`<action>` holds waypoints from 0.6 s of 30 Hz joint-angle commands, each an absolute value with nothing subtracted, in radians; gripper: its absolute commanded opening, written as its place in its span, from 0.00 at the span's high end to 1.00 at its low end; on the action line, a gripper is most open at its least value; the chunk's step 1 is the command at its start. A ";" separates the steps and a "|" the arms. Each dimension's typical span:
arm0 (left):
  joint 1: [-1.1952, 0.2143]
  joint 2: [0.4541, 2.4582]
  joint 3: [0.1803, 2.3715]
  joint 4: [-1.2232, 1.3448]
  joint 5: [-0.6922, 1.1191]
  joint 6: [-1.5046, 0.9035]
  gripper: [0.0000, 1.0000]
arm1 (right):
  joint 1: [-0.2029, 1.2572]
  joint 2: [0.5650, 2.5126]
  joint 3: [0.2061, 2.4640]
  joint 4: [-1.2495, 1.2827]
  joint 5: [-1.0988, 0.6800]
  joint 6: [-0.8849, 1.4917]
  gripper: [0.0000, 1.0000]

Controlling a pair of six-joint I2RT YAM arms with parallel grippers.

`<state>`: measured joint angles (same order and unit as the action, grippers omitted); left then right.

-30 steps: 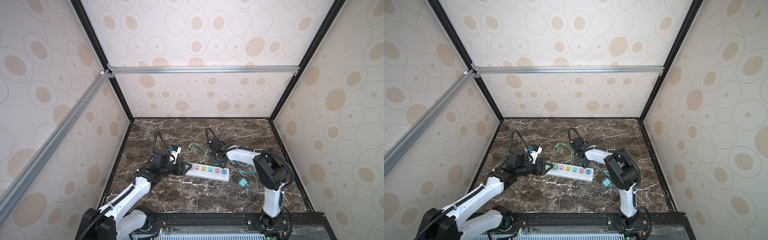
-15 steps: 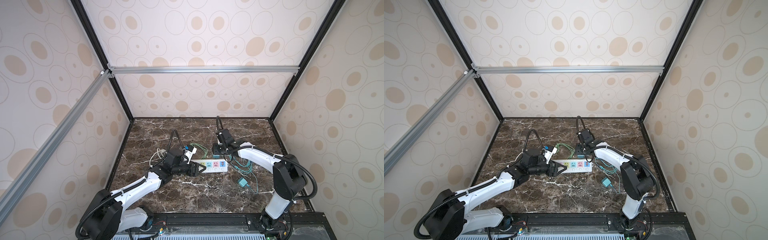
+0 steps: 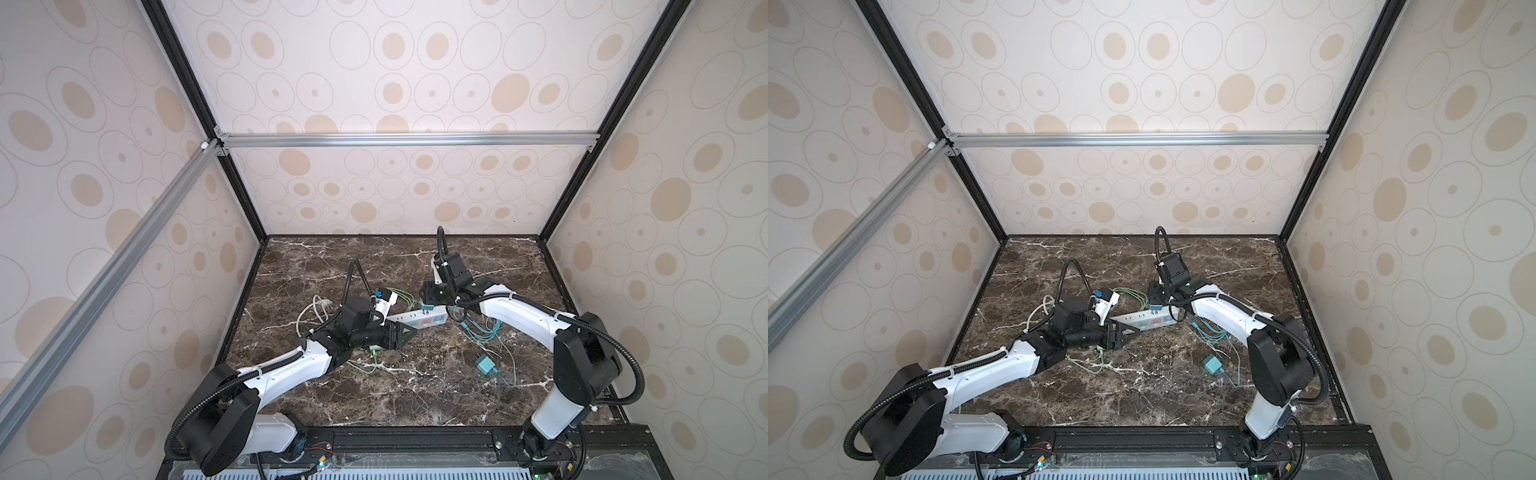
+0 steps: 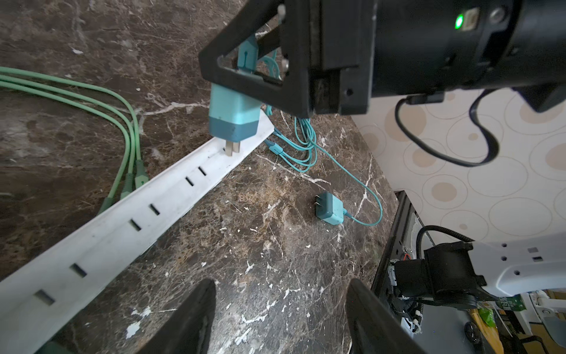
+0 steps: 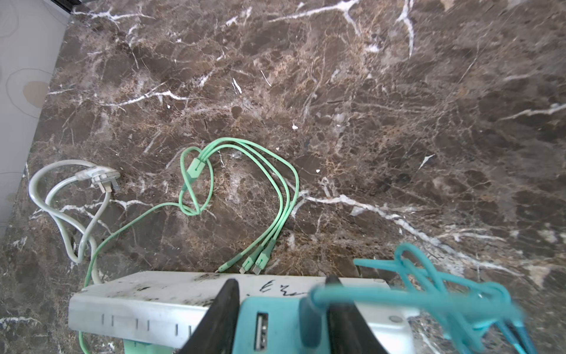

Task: Insert plugs into power strip
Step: Pick up the plug from the center of the table, then pass the plug.

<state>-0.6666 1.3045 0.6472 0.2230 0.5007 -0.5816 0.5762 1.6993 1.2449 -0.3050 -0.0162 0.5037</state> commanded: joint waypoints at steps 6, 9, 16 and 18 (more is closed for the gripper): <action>-0.674 1.362 0.747 0.172 0.365 -0.466 0.31 | 0.577 1.643 1.264 -0.319 -0.089 0.519 0.73; -0.674 1.395 0.774 0.190 0.387 -0.438 0.32 | 0.577 1.603 1.247 -0.317 -0.126 0.542 0.73; -0.677 1.459 0.818 0.238 0.465 -0.400 0.39 | 0.577 1.529 1.188 -0.282 -0.197 0.599 0.73; -0.684 1.454 0.814 0.261 0.507 -0.392 0.40 | 0.577 1.520 1.184 -0.282 -0.200 0.603 0.73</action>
